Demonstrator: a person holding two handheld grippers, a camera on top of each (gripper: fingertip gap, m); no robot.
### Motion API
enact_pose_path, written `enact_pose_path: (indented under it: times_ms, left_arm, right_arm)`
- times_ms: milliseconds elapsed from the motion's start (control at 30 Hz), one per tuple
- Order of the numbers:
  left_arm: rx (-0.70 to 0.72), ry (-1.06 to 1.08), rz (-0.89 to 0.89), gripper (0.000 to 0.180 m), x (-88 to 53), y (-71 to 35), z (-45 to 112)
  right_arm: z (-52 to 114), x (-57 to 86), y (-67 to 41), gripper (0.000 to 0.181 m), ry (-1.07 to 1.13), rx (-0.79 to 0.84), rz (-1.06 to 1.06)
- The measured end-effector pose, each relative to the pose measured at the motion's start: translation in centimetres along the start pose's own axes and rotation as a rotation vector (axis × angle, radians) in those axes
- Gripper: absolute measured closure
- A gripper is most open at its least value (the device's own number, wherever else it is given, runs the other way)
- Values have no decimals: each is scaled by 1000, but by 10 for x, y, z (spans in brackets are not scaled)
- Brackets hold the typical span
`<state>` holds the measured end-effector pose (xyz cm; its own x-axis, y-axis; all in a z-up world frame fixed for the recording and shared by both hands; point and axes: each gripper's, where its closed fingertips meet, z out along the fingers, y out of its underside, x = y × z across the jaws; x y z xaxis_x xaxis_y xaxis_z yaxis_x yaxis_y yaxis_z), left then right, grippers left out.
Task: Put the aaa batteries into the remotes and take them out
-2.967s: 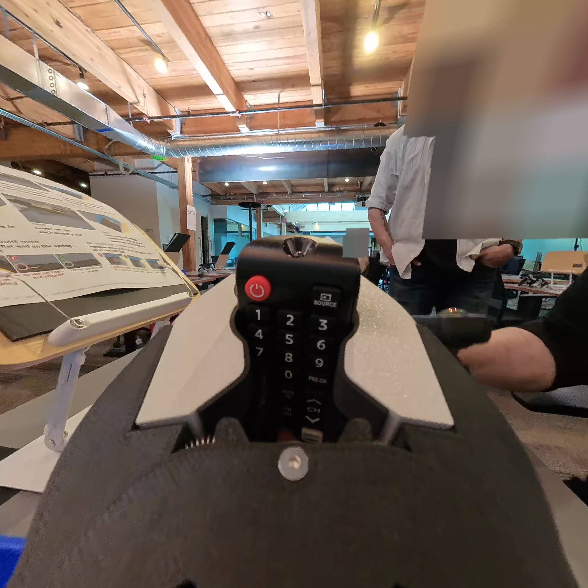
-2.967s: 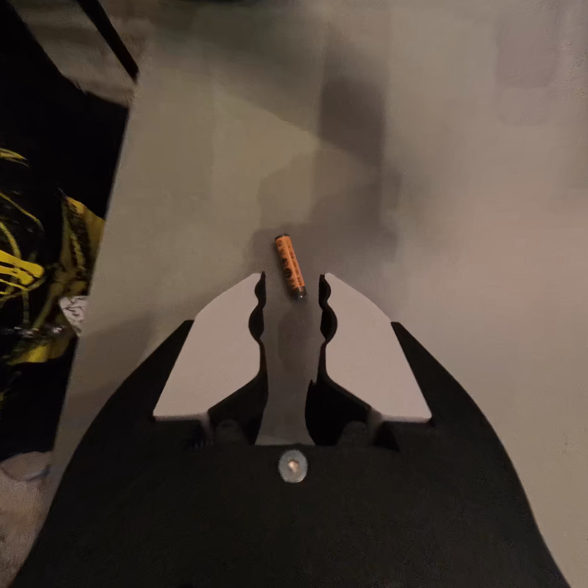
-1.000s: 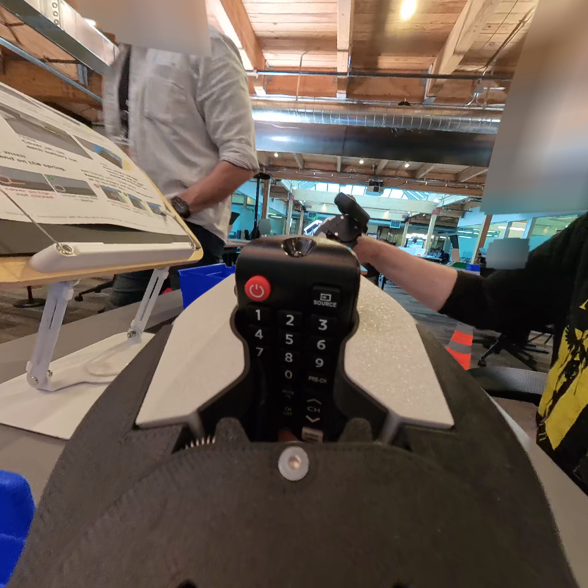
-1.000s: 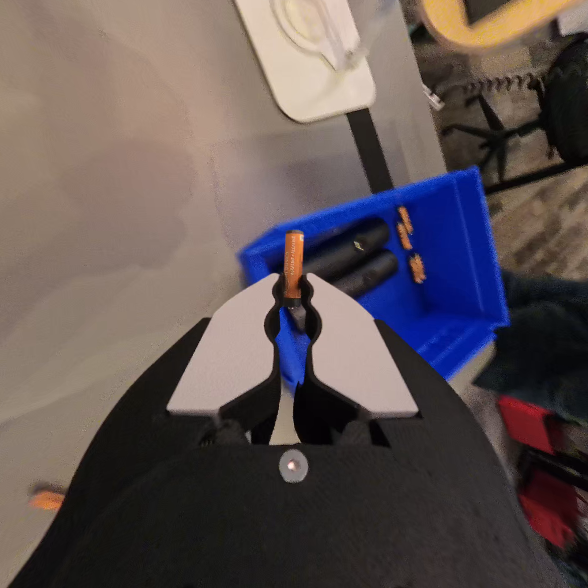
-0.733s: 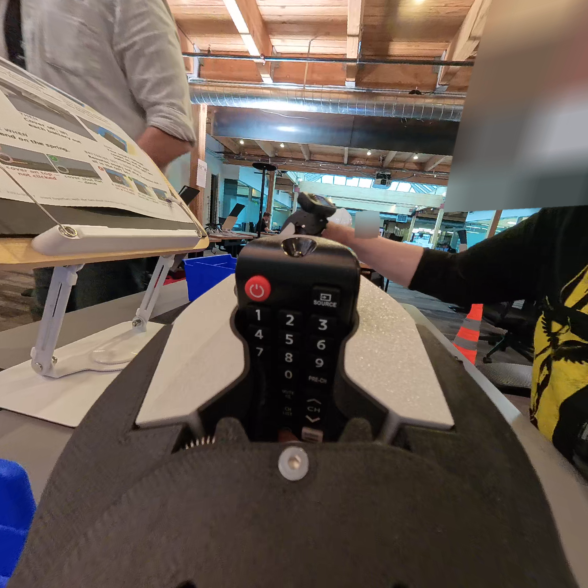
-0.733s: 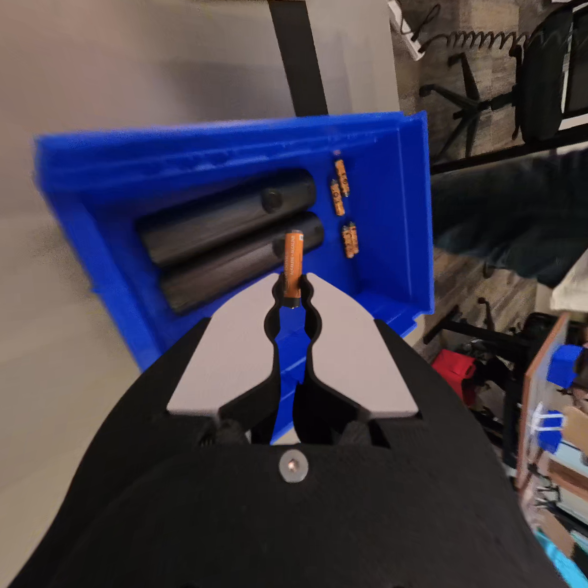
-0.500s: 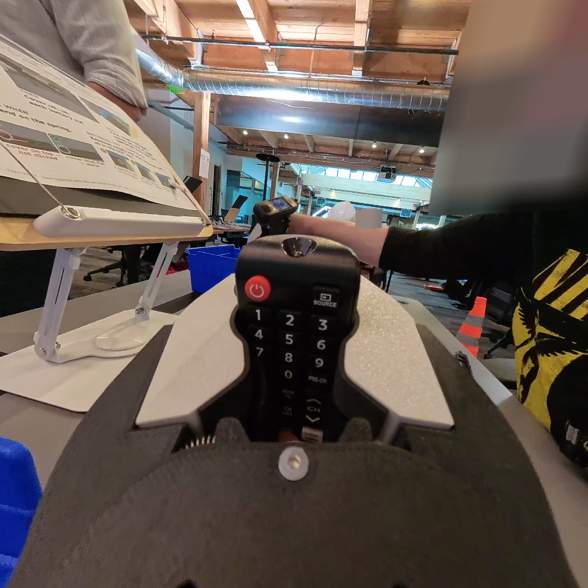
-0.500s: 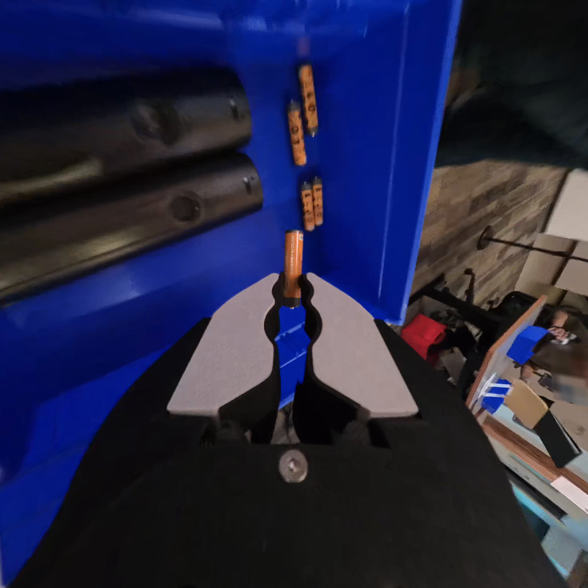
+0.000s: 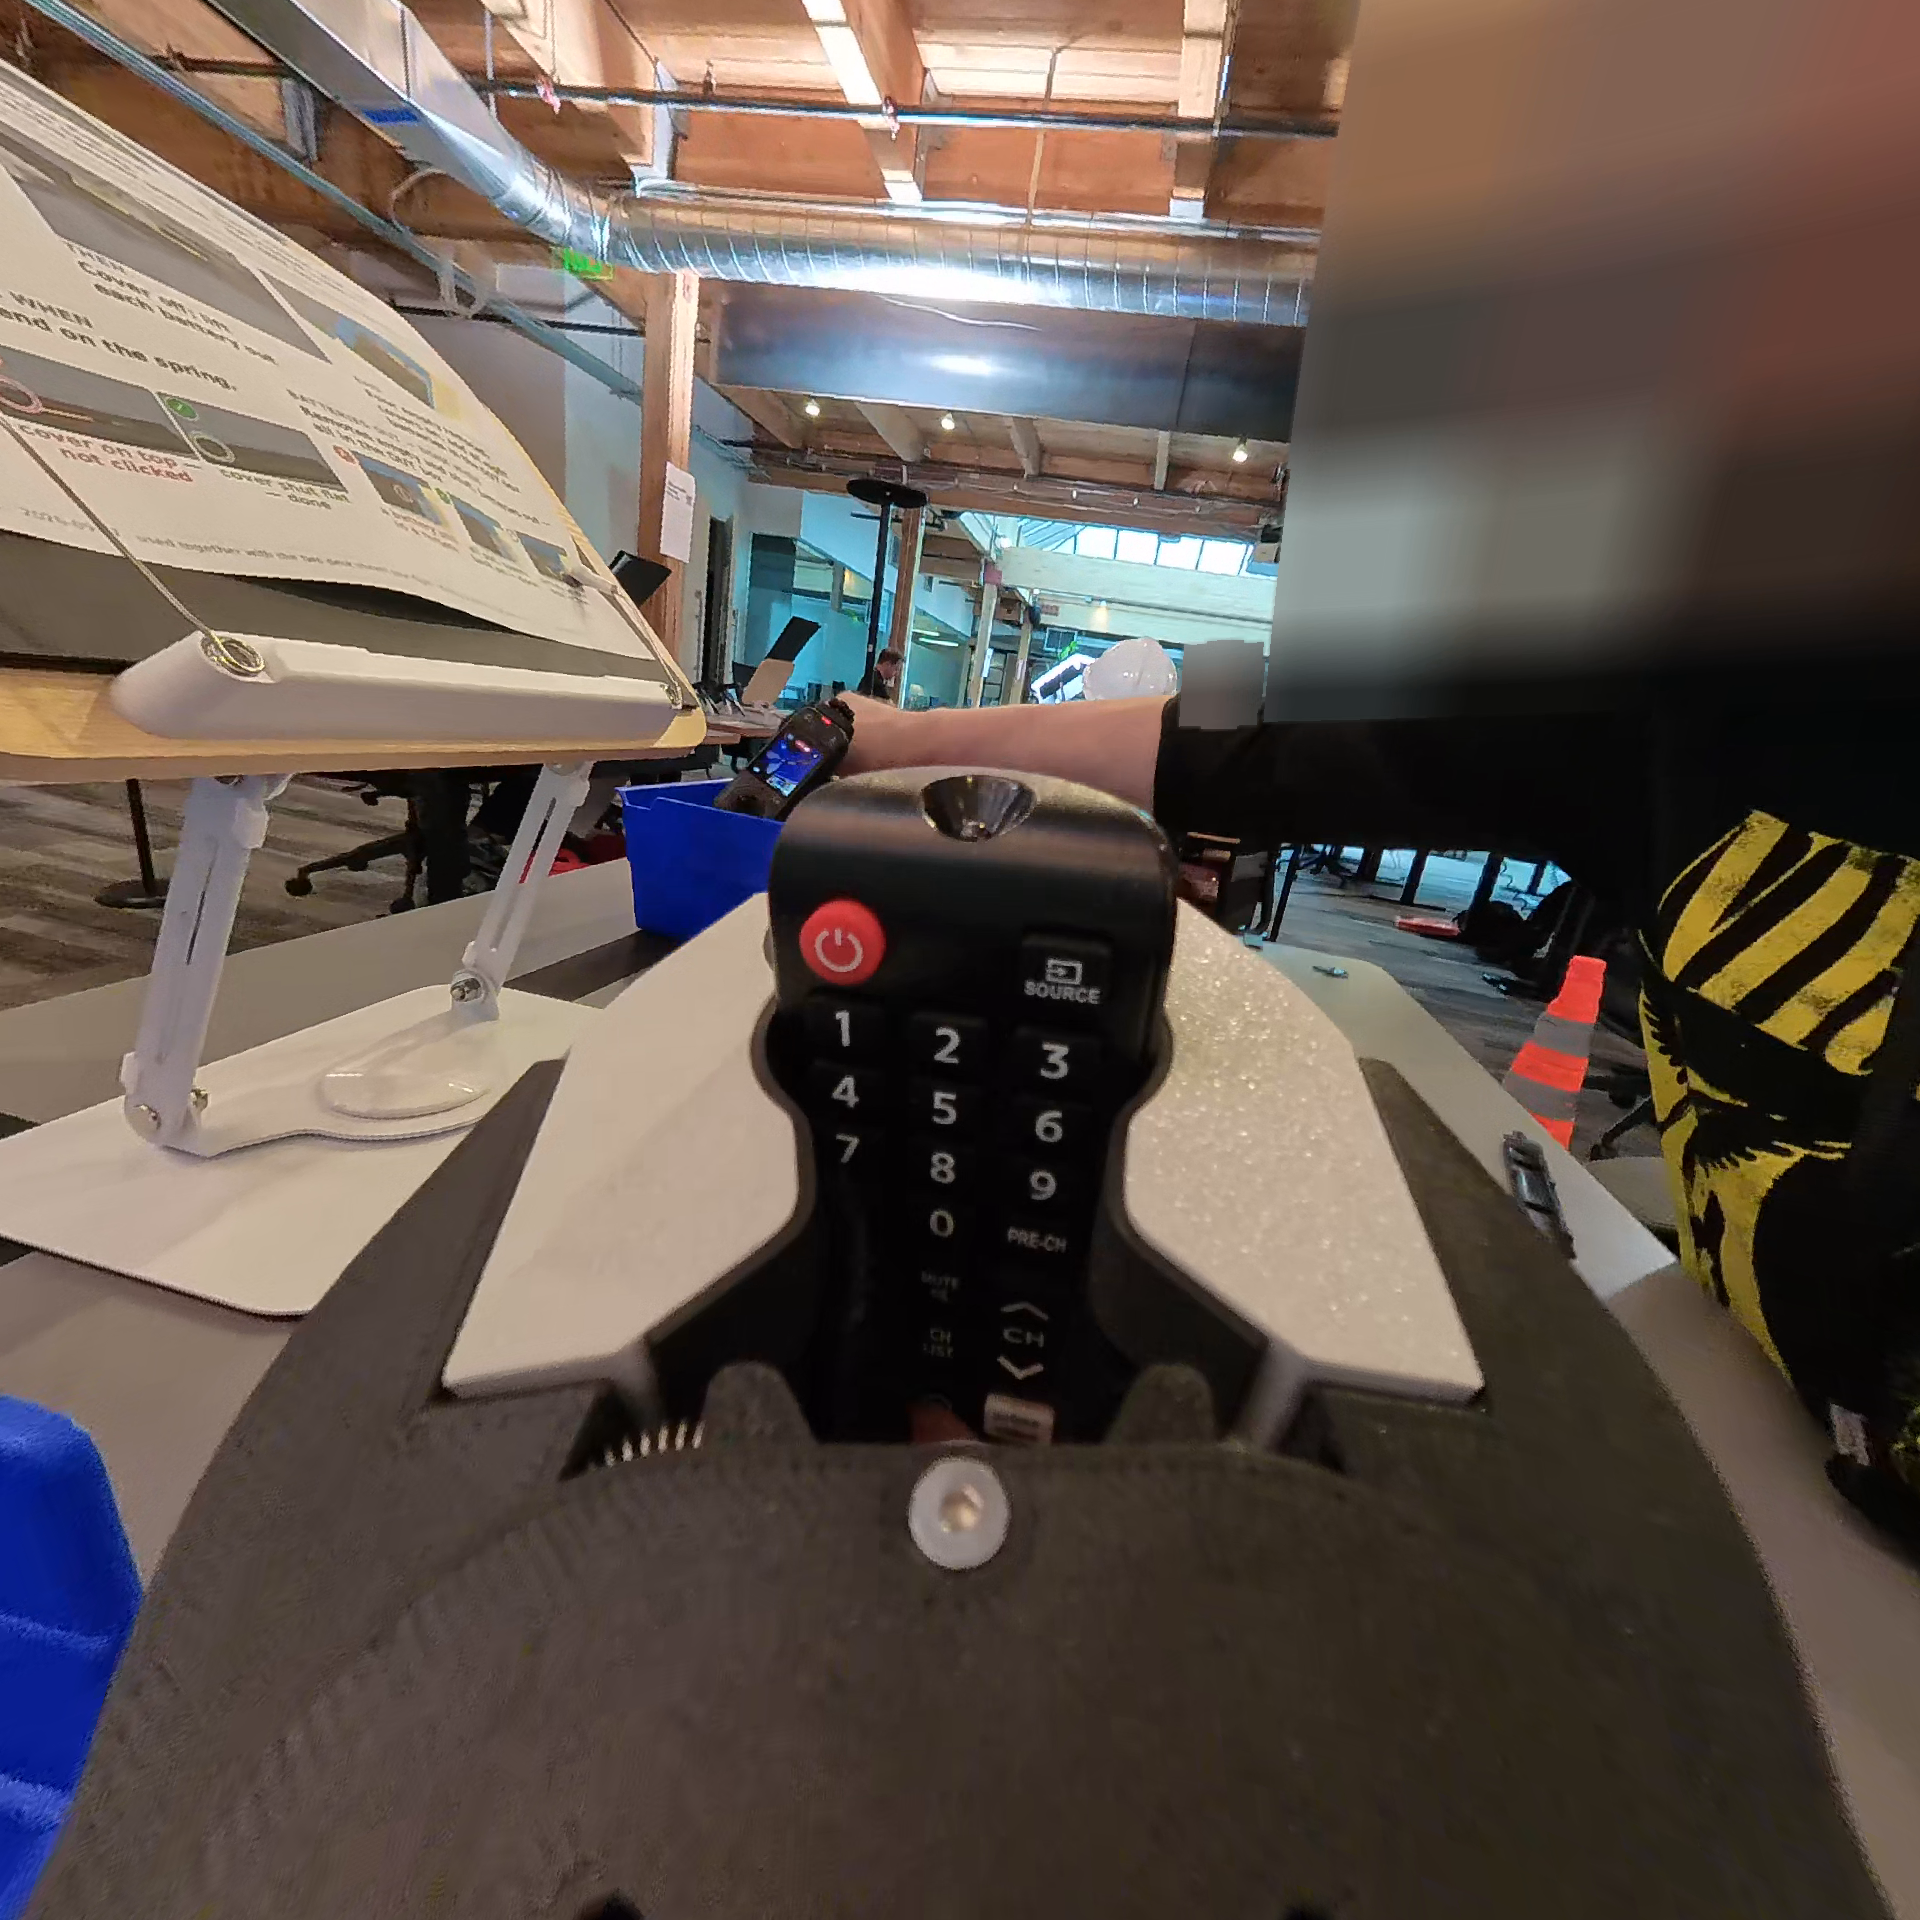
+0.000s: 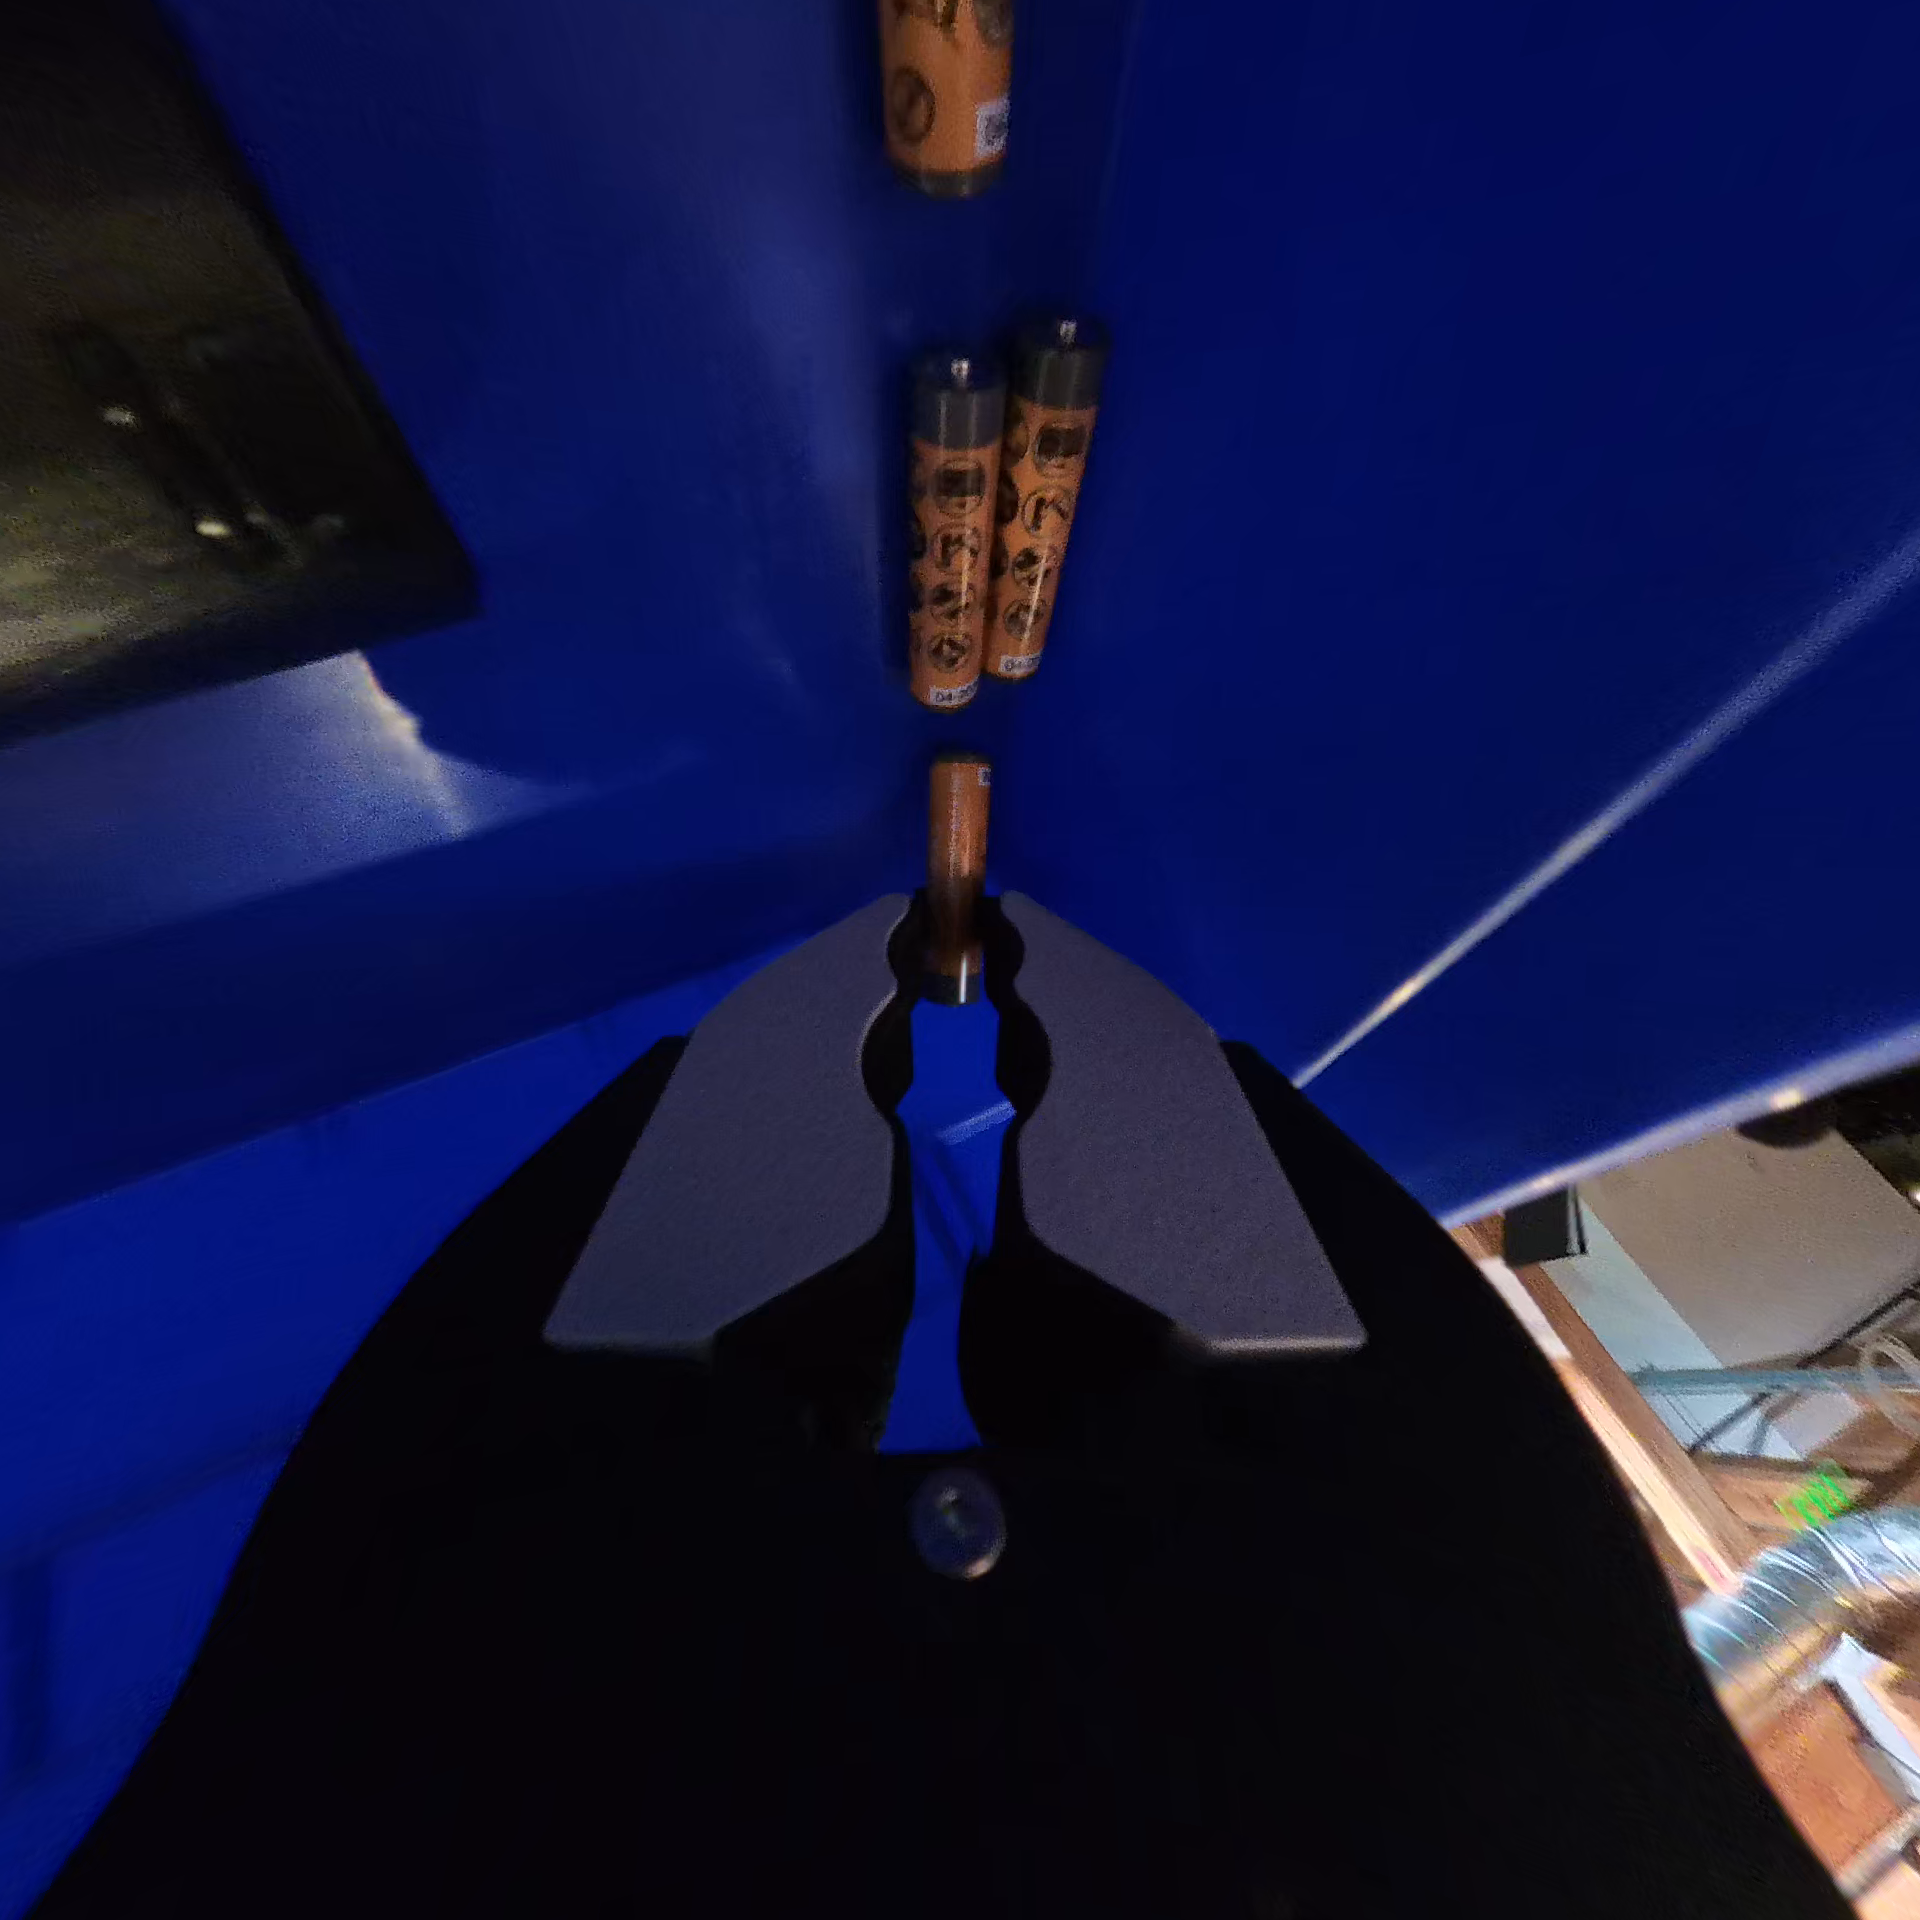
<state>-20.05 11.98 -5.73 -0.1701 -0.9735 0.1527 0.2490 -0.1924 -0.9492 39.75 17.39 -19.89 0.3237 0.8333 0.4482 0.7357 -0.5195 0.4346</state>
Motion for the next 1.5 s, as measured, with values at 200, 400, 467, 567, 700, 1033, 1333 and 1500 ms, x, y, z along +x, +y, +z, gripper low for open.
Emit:
enact_pose_path:
  times_ms: [200, 400, 467, 567, 700, 1033, 1333, 1500]
  left_arm:
    - [-8, -7, 0, 120, -2, 2, -1]
    - [-5, -10, -1, 120, -2, 2, -2]
    - [-2, -17, 3, 120, -3, 0, -2]
    - [7, -15, 2, 120, -2, -2, -3]
    - [2, -7, 4, 120, 1, -1, 0]
    - [-2, -6, -12, 120, 6, 4, 7]
    - [-14, -13, -20, 120, 6, 14, 20]
    - [-11, -22, -20, 120, 3, 16, 23]
  right_arm:
    - [12, -1, 8, 160, -9, -101, -28]
    - [-33, 5, 16, 161, 79, -10, 86]
    - [-75, -8, 16, 160, 88, 110, 130]
    - [-153, -65, 10, 157, 50, 340, 98]
    - [-233, -194, 5, 156, -111, 547, -33]
    - [-206, -412, 29, 151, -350, 472, -177]
    - [-195, -413, 25, 171, -385, 524, -145]
    - [-225, -351, 6, 171, -301, 683, -4]
